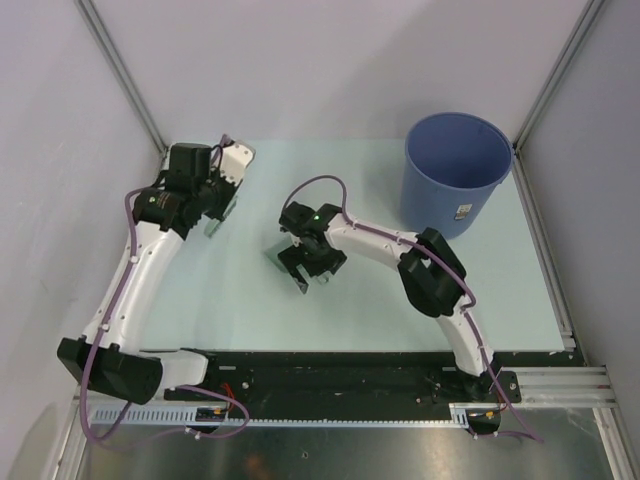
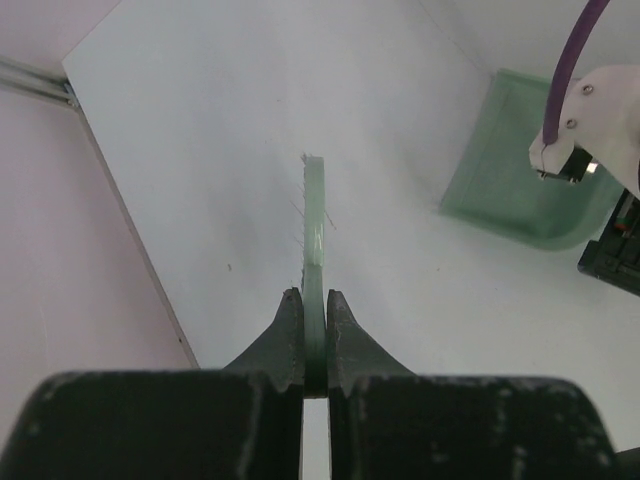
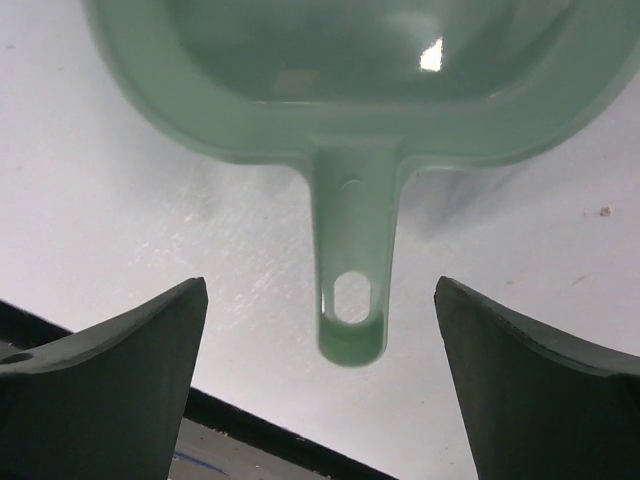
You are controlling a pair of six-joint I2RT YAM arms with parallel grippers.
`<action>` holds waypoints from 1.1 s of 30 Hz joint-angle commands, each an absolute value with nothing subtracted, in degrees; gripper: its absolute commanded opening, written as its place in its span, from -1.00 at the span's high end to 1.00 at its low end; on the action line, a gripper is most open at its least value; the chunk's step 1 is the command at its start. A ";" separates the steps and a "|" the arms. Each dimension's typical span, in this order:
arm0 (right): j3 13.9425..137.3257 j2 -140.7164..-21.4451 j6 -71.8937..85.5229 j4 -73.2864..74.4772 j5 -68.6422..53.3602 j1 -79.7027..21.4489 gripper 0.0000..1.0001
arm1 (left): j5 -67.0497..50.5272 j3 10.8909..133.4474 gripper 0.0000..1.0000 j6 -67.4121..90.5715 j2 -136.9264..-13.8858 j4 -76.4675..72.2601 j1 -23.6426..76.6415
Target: Sweep away the paper scraps from the table
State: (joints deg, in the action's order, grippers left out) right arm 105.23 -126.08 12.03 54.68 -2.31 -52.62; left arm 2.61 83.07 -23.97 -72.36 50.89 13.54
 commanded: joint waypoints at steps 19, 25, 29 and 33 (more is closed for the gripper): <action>83.85 -73.39 16.61 54.30 13.09 -32.97 -0.99 | 41.39 84.73 1.00 -23.20 -96.23 39.12 47.89; 83.15 -71.19 15.12 56.86 13.89 -27.96 -1.00 | 33.06 81.57 0.47 -21.80 -100.54 39.02 51.77; 82.97 -69.96 13.98 56.87 13.19 -25.93 -0.99 | 25.77 81.30 -0.14 -21.89 -99.23 40.16 51.77; 82.88 -69.52 10.21 56.52 10.21 -25.31 -1.00 | 13.58 82.79 -0.52 -22.50 -95.72 42.62 51.77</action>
